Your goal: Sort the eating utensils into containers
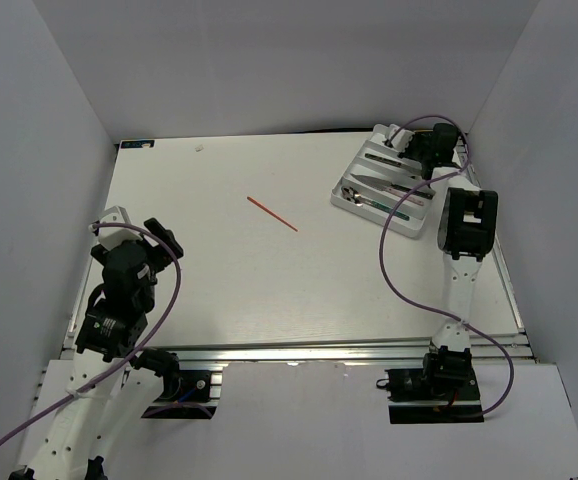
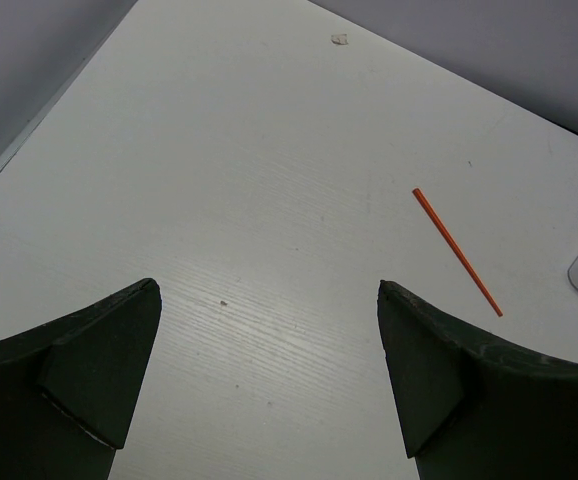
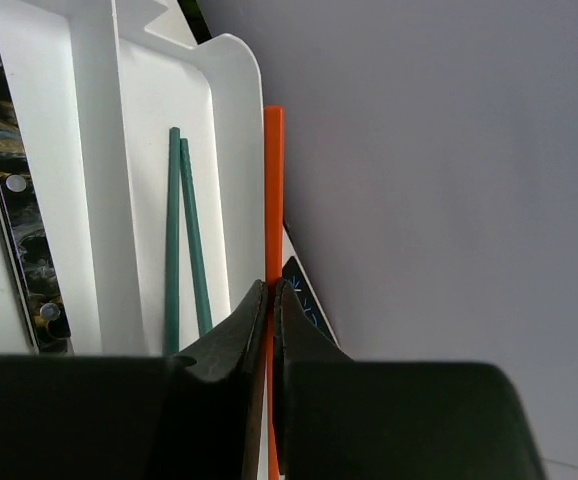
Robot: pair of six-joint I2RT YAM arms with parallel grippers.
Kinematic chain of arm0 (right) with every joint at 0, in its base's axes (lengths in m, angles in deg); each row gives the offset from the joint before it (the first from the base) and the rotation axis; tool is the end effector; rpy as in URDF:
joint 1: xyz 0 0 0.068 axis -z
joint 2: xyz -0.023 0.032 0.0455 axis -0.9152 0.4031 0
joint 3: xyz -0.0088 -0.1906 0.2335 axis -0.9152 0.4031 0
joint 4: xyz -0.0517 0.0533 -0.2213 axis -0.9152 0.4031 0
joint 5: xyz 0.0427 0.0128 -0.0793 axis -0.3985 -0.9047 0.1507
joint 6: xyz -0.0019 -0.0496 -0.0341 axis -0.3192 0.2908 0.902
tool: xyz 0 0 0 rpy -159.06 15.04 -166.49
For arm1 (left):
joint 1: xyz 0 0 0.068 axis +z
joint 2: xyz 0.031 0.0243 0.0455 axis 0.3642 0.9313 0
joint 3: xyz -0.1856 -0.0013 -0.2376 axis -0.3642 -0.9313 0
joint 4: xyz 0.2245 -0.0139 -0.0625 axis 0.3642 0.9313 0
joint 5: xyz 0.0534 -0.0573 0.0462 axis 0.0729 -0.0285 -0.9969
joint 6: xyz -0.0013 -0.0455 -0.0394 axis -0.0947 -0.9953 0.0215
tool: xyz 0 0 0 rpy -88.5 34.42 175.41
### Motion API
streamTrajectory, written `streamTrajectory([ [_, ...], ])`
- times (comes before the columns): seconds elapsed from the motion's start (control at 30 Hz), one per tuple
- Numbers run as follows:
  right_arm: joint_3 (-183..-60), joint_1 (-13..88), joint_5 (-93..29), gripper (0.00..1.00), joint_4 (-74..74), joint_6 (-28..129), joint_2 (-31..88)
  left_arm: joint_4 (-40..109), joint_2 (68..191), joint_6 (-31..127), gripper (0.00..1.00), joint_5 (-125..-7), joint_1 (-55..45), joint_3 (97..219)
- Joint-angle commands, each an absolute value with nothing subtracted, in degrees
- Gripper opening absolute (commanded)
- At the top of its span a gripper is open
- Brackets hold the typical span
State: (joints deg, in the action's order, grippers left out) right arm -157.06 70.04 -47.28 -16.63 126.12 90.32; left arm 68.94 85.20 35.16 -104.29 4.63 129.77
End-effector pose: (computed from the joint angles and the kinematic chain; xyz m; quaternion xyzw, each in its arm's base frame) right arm 0.5797 -0.0210 0.1981 -0.5206 0.5918 -0.2234 0.5734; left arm 0.0745 0.0010 0.3329 -0.2046 0.7778 0.0035 0.5942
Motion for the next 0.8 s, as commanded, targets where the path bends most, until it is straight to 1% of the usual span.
streamTrajectory([
  [0.0,-158.6,70.1,-47.7,0.03,-20.8,127.9,91.9,69.1,85.2,34.8,0.98,-105.2,4.4,129.5],
  [0.07,-157.6,69.8,-47.1,0.11,-21.4,127.9,92.2,69.1,85.3,34.8,0.98,-105.2,4.4,129.5],
  [0.1,-157.4,69.7,-46.1,0.19,-21.6,127.3,92.1,69.1,85.3,34.8,0.98,-105.1,4.4,129.4],
  [0.17,-157.0,69.2,-44.9,0.26,-23.1,126.4,91.8,69.1,85.6,34.8,0.98,-104.9,4.3,129.5],
  [0.23,-156.8,69.1,-44.8,0.38,-23.5,124.8,90.7,69.1,85.6,34.9,0.98,-104.7,4.3,129.5],
  [0.27,-156.3,69.0,-44.4,0.47,-24.7,124.1,90.2,69.1,85.3,34.9,0.98,-104.8,4.3,129.5],
  [0.3,-156.0,68.8,-44.4,0.52,-24.9,123.6,89.0,69.1,85.2,34.9,0.98,-104.9,4.3,129.5],
  [0.47,-151.9,67.1,-43.6,0.56,-27.5,120.7,83.4,69.2,84.0,34.8,0.98,-105.3,4.3,129.5],
  [0.53,-148.0,65.4,-41.5,0.56,-33.6,118.2,79.0,69.1,83.8,34.8,0.98,-105.2,4.4,129.5],
  [0.57,-146.8,62.0,-40.4,0.57,-35.5,115.9,77.5,69.2,83.9,34.8,0.98,-105.2,4.4,129.5],
  [0.63,-145.1,59.0,-38.1,0.65,-38.4,112.2,73.8,69.2,84.0,34.8,0.98,-105.1,4.3,129.6],
  [0.67,-145.3,55.7,-37.4,0.71,-38.2,104.8,72.9,69.2,83.9,34.8,0.98,-105.1,4.3,129.6],
  [0.7,-146.1,54.0,-36.7,0.87,-37.2,99.2,71.9,69.2,83.8,34.8,0.98,-105.0,4.4,129.6],
  [0.73,-151.9,52.6,-36.8,0.89,-28.4,93.5,72.1,69.1,83.8,34.8,0.98,-105.0,4.4,129.5],
  [0.77,-157.2,50.1,-40.8,0.89,-20.8,88.8,73.3,69.2,83.7,34.8,0.98,-105.1,4.4,129.6],
])
